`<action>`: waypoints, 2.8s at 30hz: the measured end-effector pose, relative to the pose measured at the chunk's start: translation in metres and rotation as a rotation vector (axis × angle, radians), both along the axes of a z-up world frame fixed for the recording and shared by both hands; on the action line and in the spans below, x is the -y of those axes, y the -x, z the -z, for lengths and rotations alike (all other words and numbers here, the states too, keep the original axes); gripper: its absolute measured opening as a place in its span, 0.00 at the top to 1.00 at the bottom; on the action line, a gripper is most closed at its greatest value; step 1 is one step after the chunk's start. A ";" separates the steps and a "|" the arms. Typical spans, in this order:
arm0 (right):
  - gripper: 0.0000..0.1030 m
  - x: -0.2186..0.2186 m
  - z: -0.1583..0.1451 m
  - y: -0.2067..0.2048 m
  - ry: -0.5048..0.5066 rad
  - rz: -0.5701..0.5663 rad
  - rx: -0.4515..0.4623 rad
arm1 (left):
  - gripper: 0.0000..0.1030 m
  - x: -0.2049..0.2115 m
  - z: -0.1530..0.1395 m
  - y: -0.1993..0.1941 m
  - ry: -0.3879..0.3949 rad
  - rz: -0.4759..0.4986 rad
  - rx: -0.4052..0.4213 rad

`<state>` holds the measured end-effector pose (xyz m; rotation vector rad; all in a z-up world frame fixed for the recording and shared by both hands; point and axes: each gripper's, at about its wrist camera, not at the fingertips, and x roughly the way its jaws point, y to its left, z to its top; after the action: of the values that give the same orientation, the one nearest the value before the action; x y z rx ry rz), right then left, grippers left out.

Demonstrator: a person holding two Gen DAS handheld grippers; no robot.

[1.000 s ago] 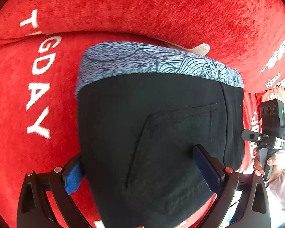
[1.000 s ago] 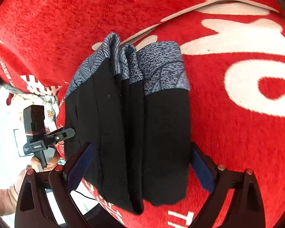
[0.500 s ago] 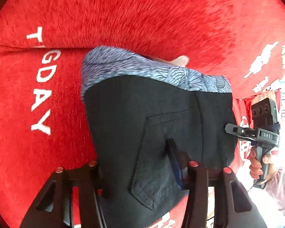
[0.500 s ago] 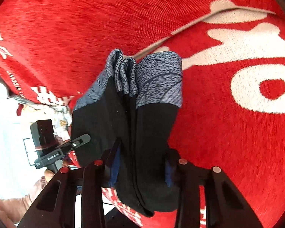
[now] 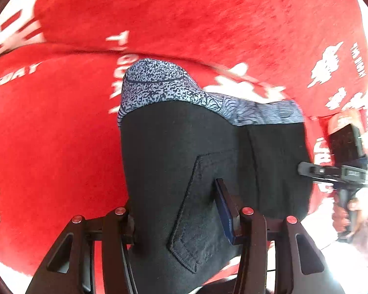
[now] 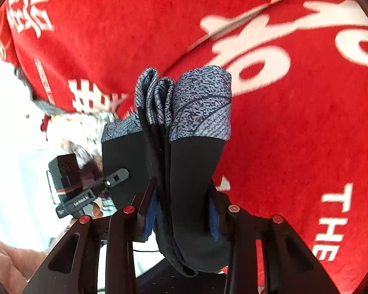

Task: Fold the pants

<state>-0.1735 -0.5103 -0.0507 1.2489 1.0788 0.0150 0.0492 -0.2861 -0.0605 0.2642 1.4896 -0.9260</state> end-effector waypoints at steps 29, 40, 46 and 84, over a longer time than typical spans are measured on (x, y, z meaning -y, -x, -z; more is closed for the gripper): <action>1.00 -0.043 0.023 -0.044 0.363 -0.070 -0.189 | 0.27 -0.002 0.039 -0.066 -0.225 -0.157 0.330; 0.67 -0.051 -0.016 0.019 0.324 0.031 -0.303 | 0.27 -0.023 -0.011 -0.001 -0.240 -0.019 0.267; 0.45 -0.075 -0.036 0.036 0.294 0.050 -0.334 | 0.16 -0.026 -0.028 0.037 -0.243 0.044 0.231; 0.00 -0.128 -0.135 -0.011 0.588 -0.087 -0.483 | 0.10 -0.023 -0.112 0.062 -0.328 0.007 0.262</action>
<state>-0.1626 -0.3824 0.0839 0.6799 1.4185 -0.5259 -0.0127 -0.2629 0.0517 0.6067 1.3903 -0.6211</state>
